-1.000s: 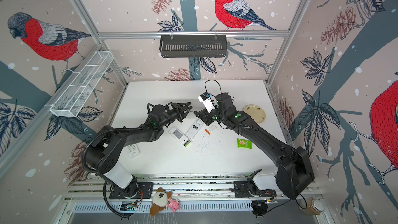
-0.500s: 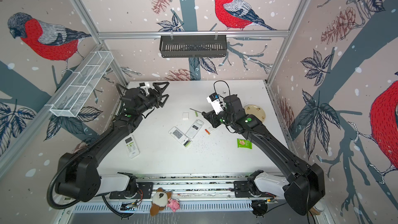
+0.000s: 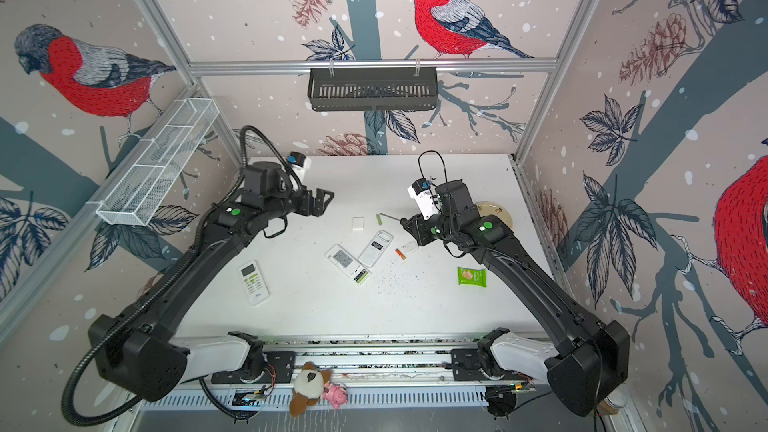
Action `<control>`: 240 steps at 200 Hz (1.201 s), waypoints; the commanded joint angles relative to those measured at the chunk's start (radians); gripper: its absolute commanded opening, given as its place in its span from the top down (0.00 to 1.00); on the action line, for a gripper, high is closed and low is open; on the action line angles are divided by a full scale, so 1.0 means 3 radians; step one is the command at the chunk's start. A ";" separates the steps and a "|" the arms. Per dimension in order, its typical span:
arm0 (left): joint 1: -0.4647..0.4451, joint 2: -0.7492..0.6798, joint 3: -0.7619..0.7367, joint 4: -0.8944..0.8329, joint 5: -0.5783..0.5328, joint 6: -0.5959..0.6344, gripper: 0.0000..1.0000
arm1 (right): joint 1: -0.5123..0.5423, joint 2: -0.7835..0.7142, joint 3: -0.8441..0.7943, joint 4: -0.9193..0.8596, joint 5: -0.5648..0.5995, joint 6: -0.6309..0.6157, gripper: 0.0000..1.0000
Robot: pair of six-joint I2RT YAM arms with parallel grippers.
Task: Unload the batteries from the remote control
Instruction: 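Move the left gripper over the batteries while the right lowers the screwdriver toward them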
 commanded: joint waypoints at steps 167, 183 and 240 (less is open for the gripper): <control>-0.1246 0.0820 -0.0864 -0.0611 -0.0363 0.1621 0.96 | -0.0338 0.0222 0.0139 0.0034 -0.0062 -0.0038 1.00; -0.1261 0.0904 -0.0838 -0.0608 -0.0322 0.1587 0.99 | -0.0337 0.0222 0.0136 0.0019 -0.0031 -0.0039 0.99; -0.1340 0.1131 -0.0780 -0.0588 -0.0288 0.1478 1.00 | -0.0343 0.0105 -0.0052 0.0057 0.0023 0.0007 1.00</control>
